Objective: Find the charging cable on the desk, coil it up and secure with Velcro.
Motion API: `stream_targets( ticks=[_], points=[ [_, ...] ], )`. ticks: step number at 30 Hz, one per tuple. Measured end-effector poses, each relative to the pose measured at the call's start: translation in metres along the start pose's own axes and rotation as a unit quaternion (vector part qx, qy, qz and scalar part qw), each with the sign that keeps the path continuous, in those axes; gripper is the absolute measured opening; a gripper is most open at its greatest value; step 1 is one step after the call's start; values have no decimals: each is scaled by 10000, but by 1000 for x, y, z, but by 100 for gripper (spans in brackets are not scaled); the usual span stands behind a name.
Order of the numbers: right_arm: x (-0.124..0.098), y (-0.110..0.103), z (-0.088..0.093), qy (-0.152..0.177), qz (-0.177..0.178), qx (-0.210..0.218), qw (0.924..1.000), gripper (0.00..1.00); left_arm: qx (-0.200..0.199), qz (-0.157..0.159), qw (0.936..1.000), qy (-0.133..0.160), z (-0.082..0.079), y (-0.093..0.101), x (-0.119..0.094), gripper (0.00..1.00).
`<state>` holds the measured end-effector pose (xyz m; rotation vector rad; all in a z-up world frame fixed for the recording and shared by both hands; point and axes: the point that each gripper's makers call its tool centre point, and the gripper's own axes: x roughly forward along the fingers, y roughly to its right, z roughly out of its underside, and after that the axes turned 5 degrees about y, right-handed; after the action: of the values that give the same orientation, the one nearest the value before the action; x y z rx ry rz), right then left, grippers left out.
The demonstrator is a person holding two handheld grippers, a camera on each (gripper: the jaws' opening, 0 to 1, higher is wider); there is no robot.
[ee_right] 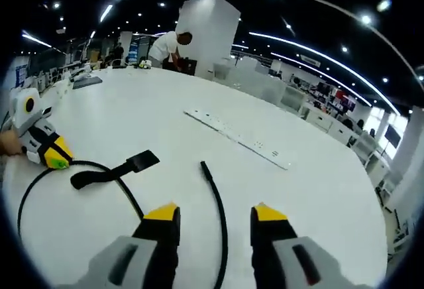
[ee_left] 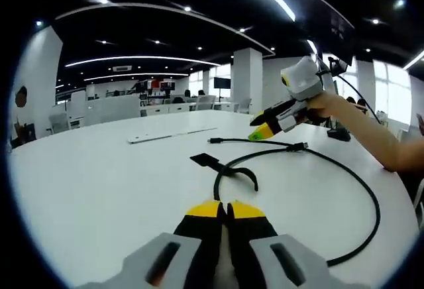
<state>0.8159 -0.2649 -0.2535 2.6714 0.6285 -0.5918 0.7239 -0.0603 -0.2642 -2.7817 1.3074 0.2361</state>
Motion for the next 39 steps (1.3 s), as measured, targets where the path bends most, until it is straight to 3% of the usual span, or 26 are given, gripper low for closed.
stream_targets(
  ticks=[4,14,22,27,31,39],
  points=[
    [3,0,4,28,-41,297,9995,40,12,-5,10000,7,0,0,0,5],
    [8,-1,12,-53,-66,379,9992,42,27,0,10000,28,-1,0,0,5],
    [35,-12,-1,133,-249,145,9995,41,26,3,10000,38,-1,0,1,5],
    [47,-16,-8,236,-389,361,9983,40,32,5,10000,45,-2,0,0,5],
    [54,-15,-13,301,-351,304,9985,32,32,7,10000,47,-2,1,-1,5],
    [65,-15,-20,188,-352,-240,9989,23,38,5,10000,49,-2,1,-3,5]
  ],
)
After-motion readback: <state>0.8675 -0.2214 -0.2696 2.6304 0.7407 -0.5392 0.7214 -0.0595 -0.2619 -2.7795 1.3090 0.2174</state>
